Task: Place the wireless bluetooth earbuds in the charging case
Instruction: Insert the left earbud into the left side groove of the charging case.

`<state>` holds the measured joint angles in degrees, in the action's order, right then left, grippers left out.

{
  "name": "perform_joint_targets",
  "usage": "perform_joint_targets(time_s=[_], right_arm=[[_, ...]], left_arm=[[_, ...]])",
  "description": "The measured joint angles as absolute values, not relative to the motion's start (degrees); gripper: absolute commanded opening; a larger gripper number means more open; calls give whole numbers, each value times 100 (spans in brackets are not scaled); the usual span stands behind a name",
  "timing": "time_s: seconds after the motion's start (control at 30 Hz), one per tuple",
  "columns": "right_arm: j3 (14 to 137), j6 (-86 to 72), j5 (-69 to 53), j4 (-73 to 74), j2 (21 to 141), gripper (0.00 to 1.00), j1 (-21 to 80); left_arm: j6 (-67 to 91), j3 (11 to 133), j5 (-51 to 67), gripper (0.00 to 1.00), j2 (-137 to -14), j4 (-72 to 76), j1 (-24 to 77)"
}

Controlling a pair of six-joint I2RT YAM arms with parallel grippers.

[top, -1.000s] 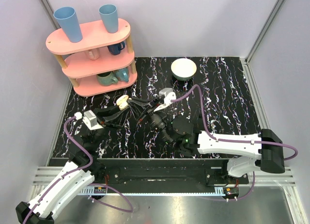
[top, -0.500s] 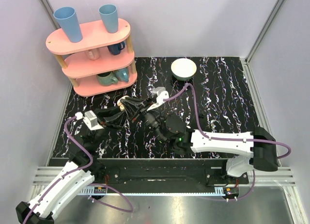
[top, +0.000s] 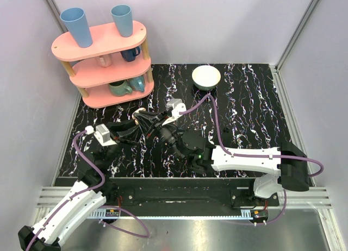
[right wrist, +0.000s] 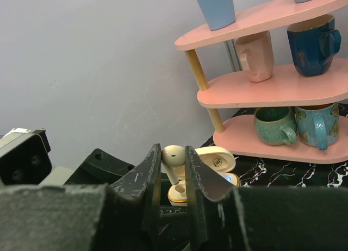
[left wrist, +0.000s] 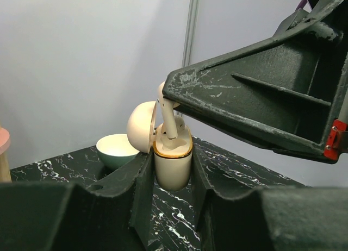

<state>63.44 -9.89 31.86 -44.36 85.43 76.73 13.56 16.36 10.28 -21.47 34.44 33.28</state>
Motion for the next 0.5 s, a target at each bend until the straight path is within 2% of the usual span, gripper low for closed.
perform_joint_targets(time_s=[0.5], right_arm=[[6344,-1013,3190,-4434,8613,3,7673]], left_arm=[[1358,1634,1007,0,-2099,3483,3328]])
